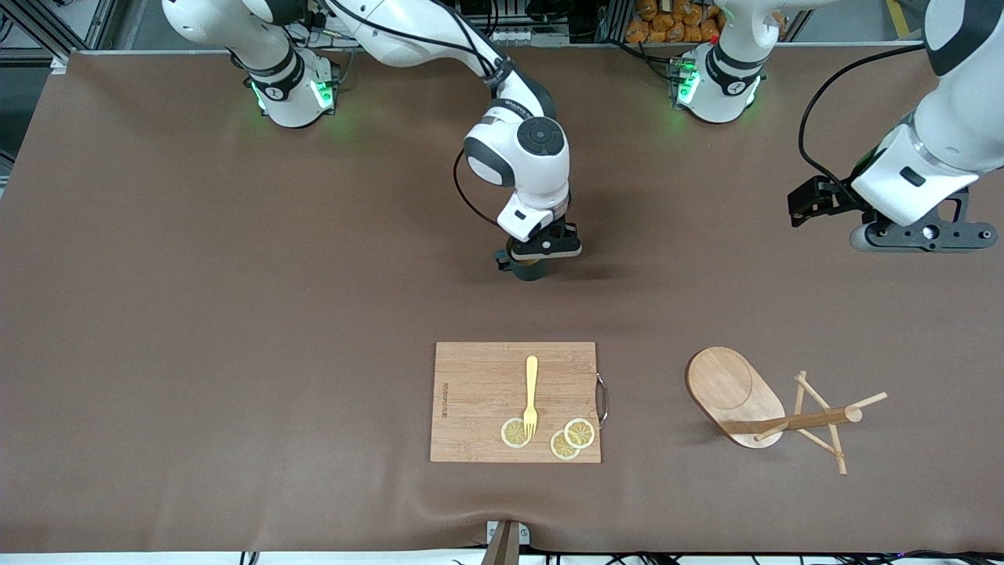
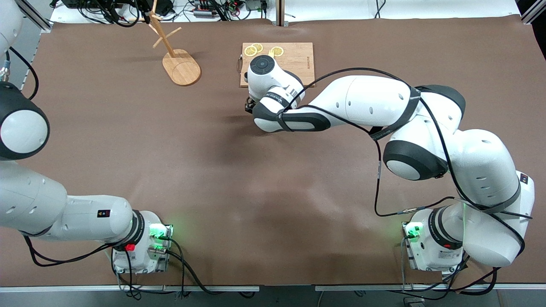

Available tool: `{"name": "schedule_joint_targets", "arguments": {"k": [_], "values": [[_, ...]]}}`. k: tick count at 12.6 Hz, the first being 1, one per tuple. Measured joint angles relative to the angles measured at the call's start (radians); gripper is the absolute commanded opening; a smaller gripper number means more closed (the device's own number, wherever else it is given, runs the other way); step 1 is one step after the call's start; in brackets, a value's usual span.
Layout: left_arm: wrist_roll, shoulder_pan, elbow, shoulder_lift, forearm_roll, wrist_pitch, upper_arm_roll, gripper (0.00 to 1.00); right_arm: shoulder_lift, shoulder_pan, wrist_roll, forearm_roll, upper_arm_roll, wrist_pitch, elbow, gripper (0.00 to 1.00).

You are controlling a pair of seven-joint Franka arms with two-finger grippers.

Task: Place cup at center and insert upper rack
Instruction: 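Lift the teal mug with the right gripper and carry it toward the table center, then lower the mug and open the right gripper while the left gripper approaches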

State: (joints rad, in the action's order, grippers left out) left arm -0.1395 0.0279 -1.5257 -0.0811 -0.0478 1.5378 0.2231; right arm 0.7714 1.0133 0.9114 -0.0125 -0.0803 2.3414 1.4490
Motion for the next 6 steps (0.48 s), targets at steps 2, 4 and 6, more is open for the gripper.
{"name": "schedule_joint_targets", "arguments": {"k": [2, 4, 6], "values": [[-0.002, -0.001, 0.0, 0.0, 0.0, 0.002, 0.008, 1.0, 0.0, 0.003, 0.0, 0.0, 0.0, 0.002, 0.0, 1.0], [-0.003, 0.0, 0.0, 0.0, 0.0, 0.002, 0.008, 1.0, -0.001, 0.004, 0.001, 0.0, 0.0, 0.004, -0.01, 1.0], [-0.008, 0.001, 0.0, 0.0, 0.0, 0.002, 0.009, 1.0, -0.012, 0.004, 0.003, -0.001, -0.005, 0.004, -0.027, 1.0]]}}
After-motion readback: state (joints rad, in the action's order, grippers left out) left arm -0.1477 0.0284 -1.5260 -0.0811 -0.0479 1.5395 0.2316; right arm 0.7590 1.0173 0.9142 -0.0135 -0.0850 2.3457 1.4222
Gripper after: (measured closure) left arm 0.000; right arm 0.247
